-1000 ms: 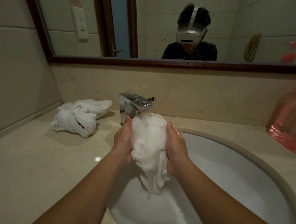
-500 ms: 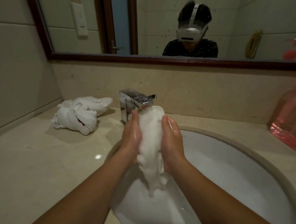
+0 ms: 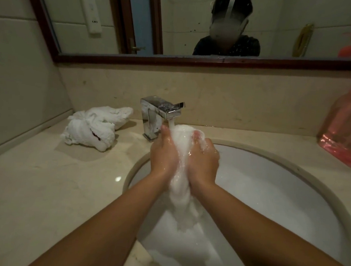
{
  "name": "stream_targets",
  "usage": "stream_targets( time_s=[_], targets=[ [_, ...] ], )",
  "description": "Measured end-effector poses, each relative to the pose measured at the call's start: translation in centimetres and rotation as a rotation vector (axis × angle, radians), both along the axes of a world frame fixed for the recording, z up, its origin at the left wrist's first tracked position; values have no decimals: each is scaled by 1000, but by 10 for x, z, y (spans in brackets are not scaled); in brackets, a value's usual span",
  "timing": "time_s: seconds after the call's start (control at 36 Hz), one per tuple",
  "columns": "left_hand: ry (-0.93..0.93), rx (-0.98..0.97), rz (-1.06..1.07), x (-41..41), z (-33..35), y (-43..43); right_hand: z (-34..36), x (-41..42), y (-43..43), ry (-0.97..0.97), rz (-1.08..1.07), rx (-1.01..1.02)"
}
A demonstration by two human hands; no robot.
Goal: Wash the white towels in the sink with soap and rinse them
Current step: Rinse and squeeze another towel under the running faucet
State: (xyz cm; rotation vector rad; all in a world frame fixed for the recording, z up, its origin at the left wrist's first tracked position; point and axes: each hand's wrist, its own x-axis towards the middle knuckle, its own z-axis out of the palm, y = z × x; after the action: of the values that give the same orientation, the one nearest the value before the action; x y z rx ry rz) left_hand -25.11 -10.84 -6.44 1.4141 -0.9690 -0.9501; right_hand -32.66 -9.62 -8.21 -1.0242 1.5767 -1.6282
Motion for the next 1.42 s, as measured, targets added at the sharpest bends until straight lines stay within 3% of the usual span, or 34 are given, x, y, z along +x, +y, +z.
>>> stream_targets(
  time_s=[0.25, 0.58, 0.78, 1.03, 1.19, 1.42],
  targets=[
    [10, 65, 24, 5, -5, -3, 0, -1, -1, 48, 75, 35],
    [358, 167, 17, 33, -3, -21, -10, -17, -13, -182, 446, 174],
    [283, 42, -191, 29, -14, -29, -8, -24, -18, -117, 311, 38],
    [234, -66, -168, 26, -21, -35, -6, -20, -16, -100, 290, -76],
    [330, 23, -45, 33, -18, -39, -7, -20, -18, 107, 197, -104],
    [403, 46, -134, 41, -27, -40, -11, -27, -21, 63, 100, -115]
  ],
)
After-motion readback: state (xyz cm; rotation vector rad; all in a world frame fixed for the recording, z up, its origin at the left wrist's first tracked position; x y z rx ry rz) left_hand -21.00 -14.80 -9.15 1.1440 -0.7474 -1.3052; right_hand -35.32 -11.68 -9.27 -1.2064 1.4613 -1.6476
